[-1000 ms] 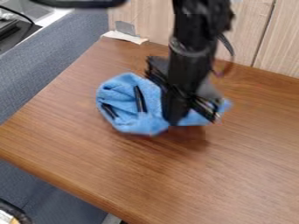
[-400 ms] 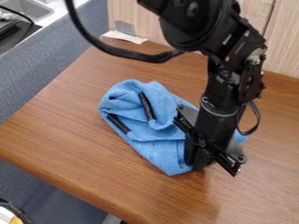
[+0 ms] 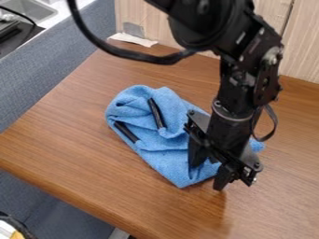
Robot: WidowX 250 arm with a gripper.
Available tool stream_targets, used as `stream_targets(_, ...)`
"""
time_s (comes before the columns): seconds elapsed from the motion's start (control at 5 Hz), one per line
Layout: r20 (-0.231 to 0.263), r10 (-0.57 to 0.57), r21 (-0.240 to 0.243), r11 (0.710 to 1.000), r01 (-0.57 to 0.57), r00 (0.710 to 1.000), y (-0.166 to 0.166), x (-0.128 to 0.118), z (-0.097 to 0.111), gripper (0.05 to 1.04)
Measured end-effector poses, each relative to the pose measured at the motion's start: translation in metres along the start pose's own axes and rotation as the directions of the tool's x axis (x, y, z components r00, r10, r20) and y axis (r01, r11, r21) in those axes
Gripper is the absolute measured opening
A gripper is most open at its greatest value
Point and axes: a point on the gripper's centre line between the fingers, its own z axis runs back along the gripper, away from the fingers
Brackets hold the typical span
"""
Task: Unfold the cloth from top left to bottom right
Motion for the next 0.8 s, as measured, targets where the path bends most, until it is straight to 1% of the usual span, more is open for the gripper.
stream_targets(0.2,0.025,0.018,-0.023,1.0,-0.018,1.0,0.004,0.0,0.012,0.997)
stream_targets(0.4,0.049,0.034,-0.019,0.999,-0.033,0.998,0.008,-0.003,0.027,1.004)
stream_targets(0.6,0.086,0.059,-0.015,0.998,-0.058,0.994,0.015,-0.004,0.048,1.0)
stream_targets(0.8,0.119,0.053,-0.011,0.999,-0.052,0.991,0.021,-0.006,0.07,1.0)
